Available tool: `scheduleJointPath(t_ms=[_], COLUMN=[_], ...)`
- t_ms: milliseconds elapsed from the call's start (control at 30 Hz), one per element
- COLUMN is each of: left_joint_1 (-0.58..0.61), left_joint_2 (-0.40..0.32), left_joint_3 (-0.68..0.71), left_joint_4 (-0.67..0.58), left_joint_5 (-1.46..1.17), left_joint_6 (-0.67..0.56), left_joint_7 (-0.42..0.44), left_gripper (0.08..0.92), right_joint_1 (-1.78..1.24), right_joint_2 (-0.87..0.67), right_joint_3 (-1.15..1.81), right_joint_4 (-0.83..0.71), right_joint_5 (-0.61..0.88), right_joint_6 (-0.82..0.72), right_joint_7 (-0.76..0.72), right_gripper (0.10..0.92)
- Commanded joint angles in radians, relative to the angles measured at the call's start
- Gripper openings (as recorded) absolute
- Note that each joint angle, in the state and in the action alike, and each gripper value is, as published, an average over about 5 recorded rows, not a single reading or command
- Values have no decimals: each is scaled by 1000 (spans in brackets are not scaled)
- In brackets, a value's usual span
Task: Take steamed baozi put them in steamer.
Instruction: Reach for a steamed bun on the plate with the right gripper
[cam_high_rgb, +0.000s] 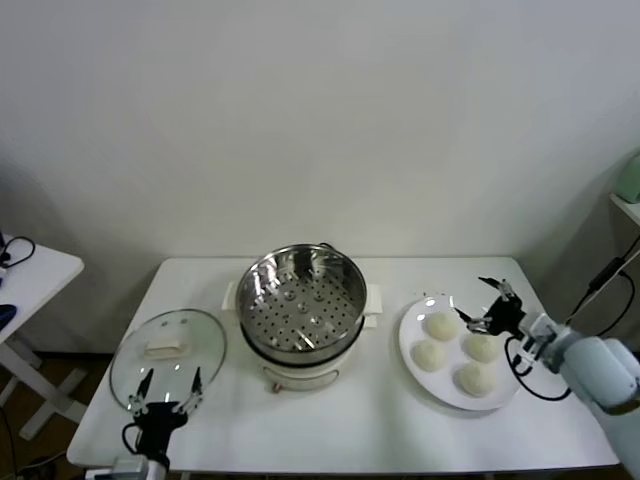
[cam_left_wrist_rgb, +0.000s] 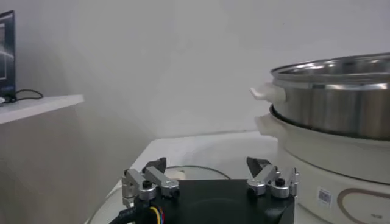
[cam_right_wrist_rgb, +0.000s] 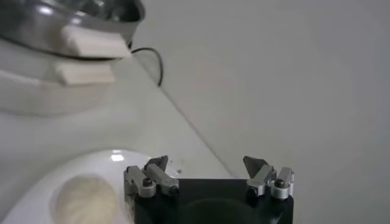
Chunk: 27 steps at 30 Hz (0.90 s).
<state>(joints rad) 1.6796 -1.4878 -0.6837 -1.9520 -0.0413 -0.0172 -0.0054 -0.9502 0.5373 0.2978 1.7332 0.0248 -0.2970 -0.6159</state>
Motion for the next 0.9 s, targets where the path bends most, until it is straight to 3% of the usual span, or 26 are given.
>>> scheduleJointPath(t_ms=[33,267,500,900], left_joint_1=[1,8,11,8], left_joint_2=[-1,-7,-11,-17], left_joint_3=[2,12,12,3], left_joint_4=[-1,2,10,13], left_joint_5=[8,35,51,58], left_joint_6=[-2,-12,-18,-11], left_joint_7=[1,3,4,16], left_gripper=[823,823,823,823], right_joint_1=[290,797,1145,1345], right_joint_2=[-184,-170,-51,133], right_joint_3=[-255,-819,-1238,-1575], right_joint_4=[-105,-242,-364,-487], right_joint_5=[-51,9,84,193], right_joint_6=[32,73,30,-56], right_joint_7=[-229,-384,-390,-348], right_gripper=[823,823,823,823])
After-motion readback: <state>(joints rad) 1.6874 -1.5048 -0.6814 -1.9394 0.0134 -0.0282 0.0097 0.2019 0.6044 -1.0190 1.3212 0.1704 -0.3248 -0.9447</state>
